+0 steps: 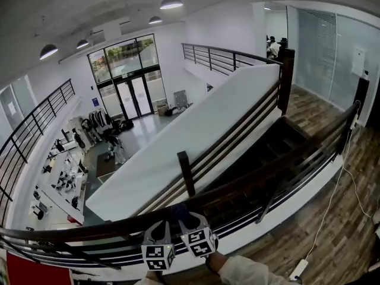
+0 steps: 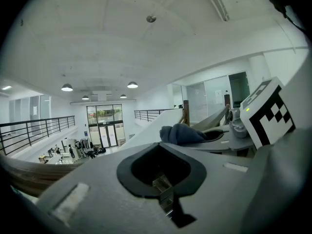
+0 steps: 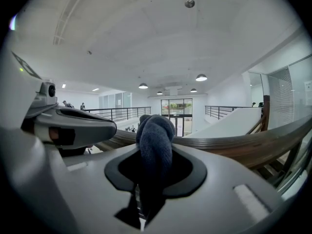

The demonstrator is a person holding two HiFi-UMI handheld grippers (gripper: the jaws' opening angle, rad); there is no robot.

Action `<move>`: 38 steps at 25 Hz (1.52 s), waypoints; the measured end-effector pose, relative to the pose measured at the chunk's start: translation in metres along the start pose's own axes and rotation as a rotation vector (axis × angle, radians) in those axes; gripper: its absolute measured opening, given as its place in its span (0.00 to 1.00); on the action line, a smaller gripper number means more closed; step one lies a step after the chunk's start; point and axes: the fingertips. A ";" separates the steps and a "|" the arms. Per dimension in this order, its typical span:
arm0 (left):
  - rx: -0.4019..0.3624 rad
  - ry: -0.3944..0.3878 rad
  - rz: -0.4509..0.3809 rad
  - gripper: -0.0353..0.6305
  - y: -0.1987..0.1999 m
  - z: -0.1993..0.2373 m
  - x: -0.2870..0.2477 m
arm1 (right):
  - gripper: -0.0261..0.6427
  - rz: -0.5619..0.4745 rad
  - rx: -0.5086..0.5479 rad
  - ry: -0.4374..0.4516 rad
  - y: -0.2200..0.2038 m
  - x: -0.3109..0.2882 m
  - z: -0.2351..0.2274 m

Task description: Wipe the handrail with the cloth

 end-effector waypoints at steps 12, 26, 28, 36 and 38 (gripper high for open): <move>-0.014 -0.136 0.002 0.06 0.045 -0.120 -0.072 | 0.18 -0.011 -0.060 -0.119 0.004 0.049 -0.148; -0.003 -0.204 -0.023 0.06 0.095 -0.244 -0.149 | 0.18 -0.023 -0.071 -0.180 0.010 0.096 -0.293; -0.002 -0.218 -0.025 0.06 0.098 -0.256 -0.161 | 0.18 -0.021 -0.070 -0.191 0.010 0.099 -0.310; -0.013 -0.289 -0.051 0.06 0.123 -0.303 -0.194 | 0.18 -0.034 -0.089 -0.269 0.014 0.123 -0.374; -0.021 -0.307 -0.051 0.06 0.128 -0.311 -0.201 | 0.18 -0.037 -0.100 -0.299 0.019 0.129 -0.394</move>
Point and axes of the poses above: the fingertips, and each gripper's own axes: x backward along the fingers, z to its left, y out of its top, and after that the axes turned 9 degrees about -x, right-handed
